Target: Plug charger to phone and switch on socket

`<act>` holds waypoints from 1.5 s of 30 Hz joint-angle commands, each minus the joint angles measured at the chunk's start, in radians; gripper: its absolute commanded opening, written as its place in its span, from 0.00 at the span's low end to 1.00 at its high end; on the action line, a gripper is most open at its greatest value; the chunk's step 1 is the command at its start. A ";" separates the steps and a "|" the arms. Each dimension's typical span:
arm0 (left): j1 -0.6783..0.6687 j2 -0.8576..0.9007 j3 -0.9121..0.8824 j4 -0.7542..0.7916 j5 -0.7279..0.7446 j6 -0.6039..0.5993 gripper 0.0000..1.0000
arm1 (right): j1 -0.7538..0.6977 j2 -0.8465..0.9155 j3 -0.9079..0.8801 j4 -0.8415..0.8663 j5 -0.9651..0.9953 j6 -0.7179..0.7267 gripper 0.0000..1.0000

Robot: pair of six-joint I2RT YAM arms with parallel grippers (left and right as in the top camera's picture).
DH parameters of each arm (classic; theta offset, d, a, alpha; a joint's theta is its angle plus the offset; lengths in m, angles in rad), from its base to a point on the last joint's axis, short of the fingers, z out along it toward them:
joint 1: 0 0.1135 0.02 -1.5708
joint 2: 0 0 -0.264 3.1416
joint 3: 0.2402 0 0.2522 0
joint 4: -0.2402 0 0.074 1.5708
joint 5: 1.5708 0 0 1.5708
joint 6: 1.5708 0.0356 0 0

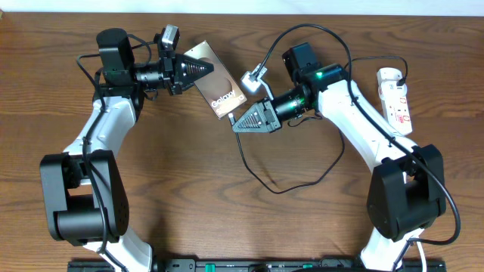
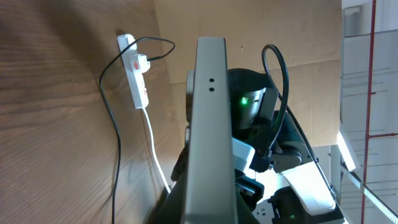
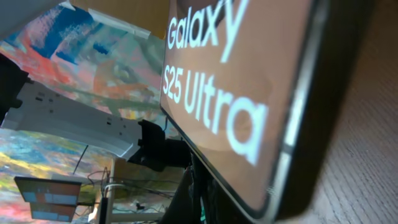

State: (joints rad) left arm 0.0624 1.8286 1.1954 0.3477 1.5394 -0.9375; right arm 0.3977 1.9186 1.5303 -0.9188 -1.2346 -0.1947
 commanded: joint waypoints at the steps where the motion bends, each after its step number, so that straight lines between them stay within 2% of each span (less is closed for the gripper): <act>1: -0.003 -0.029 0.003 0.006 0.032 0.014 0.08 | -0.022 0.000 0.004 0.002 -0.037 0.000 0.01; 45: -0.003 -0.029 0.003 0.005 0.032 0.014 0.07 | -0.014 0.000 0.004 -0.013 -0.087 -0.015 0.01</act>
State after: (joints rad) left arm 0.0624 1.8286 1.1954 0.3477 1.5398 -0.9375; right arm 0.3874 1.9190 1.5303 -0.9310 -1.2938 -0.1955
